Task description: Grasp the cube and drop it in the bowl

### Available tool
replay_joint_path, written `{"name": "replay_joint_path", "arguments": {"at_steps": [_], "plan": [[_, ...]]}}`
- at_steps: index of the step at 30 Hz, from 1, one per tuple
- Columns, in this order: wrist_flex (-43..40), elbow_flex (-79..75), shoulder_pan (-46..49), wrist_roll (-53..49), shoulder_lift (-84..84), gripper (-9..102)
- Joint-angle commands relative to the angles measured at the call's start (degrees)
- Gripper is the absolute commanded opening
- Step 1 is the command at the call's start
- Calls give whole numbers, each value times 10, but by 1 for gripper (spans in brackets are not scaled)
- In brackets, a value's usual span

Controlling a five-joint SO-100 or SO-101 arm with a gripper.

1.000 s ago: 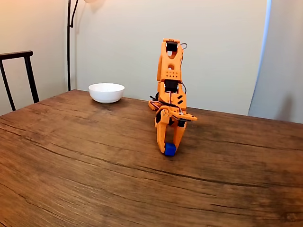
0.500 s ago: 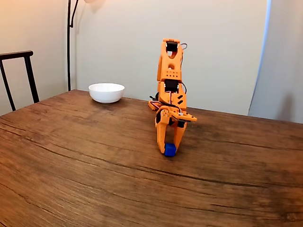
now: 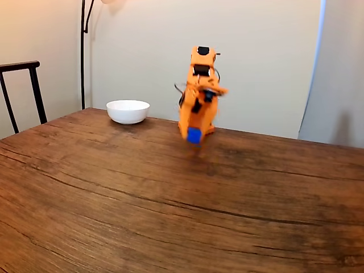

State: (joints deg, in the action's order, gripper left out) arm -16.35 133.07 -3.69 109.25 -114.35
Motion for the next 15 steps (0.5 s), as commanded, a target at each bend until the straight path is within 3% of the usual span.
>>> {"name": "replay_joint_path", "arguments": {"at_steps": [1, 15], "plan": [[-85, -21, 22, 12, -82, 9], [-358, -21, 144, 15, -327, 9]]}}
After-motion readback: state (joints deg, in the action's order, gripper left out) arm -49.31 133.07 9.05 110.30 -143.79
